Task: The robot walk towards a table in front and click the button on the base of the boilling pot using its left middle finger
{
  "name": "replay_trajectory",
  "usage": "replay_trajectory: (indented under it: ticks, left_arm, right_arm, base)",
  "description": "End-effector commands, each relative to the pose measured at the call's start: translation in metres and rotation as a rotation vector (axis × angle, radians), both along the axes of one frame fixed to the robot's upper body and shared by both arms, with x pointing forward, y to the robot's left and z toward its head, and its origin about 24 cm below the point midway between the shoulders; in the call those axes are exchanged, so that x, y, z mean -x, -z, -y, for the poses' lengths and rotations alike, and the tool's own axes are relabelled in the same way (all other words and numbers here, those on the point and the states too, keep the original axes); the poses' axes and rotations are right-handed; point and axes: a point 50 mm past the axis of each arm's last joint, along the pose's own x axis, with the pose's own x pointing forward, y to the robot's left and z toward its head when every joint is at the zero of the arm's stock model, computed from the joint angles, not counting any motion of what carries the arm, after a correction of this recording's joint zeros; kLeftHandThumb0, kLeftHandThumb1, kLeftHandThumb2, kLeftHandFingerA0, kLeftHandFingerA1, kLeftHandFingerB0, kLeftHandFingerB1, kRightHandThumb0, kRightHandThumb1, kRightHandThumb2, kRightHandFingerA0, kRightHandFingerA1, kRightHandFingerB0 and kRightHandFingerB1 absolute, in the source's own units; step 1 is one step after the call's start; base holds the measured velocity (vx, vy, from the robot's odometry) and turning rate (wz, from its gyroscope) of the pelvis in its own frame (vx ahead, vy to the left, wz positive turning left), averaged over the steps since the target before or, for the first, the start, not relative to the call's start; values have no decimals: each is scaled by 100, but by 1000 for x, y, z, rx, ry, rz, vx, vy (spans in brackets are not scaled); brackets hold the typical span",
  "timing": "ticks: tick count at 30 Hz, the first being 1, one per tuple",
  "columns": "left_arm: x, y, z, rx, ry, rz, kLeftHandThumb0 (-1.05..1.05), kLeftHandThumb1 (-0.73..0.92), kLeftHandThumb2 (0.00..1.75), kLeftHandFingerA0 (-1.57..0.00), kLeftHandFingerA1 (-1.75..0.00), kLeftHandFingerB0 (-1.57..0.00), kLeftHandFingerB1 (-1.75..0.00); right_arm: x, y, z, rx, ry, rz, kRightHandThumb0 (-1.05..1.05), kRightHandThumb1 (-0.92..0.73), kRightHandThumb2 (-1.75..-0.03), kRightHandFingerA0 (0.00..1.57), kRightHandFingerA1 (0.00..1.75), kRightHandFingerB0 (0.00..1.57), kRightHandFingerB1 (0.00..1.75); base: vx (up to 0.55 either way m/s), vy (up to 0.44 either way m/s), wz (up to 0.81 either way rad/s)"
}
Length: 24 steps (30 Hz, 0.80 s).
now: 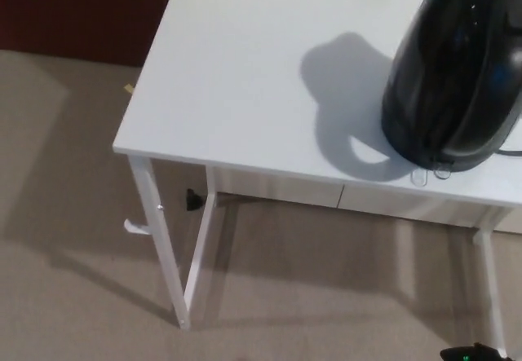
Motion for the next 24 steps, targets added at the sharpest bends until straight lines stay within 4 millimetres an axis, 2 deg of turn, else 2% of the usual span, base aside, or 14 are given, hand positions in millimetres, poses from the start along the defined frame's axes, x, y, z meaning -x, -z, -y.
replay_trajectory:
  ticks: [1, 6, 10, 12, 13, 15, 16, 17, 18, 19, 24]
  left_arm:
    - [0, -2, -2, -22, 22, -2, -28, 46, 54, -46, -38, -36, -32]
    - [1, -1, -2, -27, 19, -5, -26, 46, 54, -47, -38, -37, -33]
    - [-8, -1, -2, -44, 21, 7, -27, 46, 54, -48, -38, -37, -33]
    - [-7, -1, -1, -39, 22, 4, -27, 46, 54, -48, -38, -38, -33]
    - [-6, -1, 0, -41, 24, 6, -26, 46, 54, -49, -39, -39, -33]
    - [-9, -2, -1, -43, 27, 16, -25, 46, 54, -48, -39, -39, -33]
    - [-9, -2, -1, -42, 25, 13, -28, 46, 54, -48, -38, -38, -33]
    - [-9, -1, -2, -40, 20, 9, -28, 46, 54, -48, -38, -37, -33]
    - [-9, -1, -2, -39, 18, 9, -28, 46, 54, -48, -38, -37, -33]
    - [-9, -2, -2, -42, 23, 9, -29, 46, 54, -48, -38, -37, -33]
    - [-11, -3, -2, -61, 48, 13, -28, 47, 54, -49, -37, -38, -33]
  right_arm:
    - [-1, 0, 5, 18, 3, -14, -3, -44, -86, 44, 63, 30, 55]
    - [-4, 0, 4, 18, -7, -16, -2, -44, -85, 47, 63, 30, 56]
    - [-13, -4, 4, 20, -5, -1, -1, -44, -85, 47, 63, 32, 56]
    - [-12, -3, 5, 28, -12, -8, -1, -44, -85, 46, 63, 31, 56]
    - [-12, -3, 5, 31, -16, -6, -1, -62, -57, 54, 53, 41, 46]
    - [-15, -5, 4, 28, -16, 9, 0, -62, -57, 54, 53, 41, 47]
    - [-15, -5, 3, 27, -20, 9, -2, -63, -57, 53, 53, 41, 47]
    - [-16, -6, 3, 25, -25, 7, -2, -44, -85, 46, 63, 31, 56]
    - [-17, -6, 2, 24, -26, 6, -2, -44, -85, 46, 63, 31, 56]
    - [-18, -6, 2, 26, -29, 7, -2, -63, -57, 53, 53, 41, 46]
    - [-17, -7, 2, 27, -33, 17, -1, -63, -58, 55, 54, 41, 46]
  base:
    - [82, -155, 1]
    - [24, -263, -5]
    - [40, -77, -5]
    - [18, 8, -5]
    - [0, 0, 0]
    - [73, 135, -5]
    - [99, 177, 21]
    - [111, 160, -34]
    - [102, 156, 22]
    - [45, 138, 19]
    - [78, 7, 8]
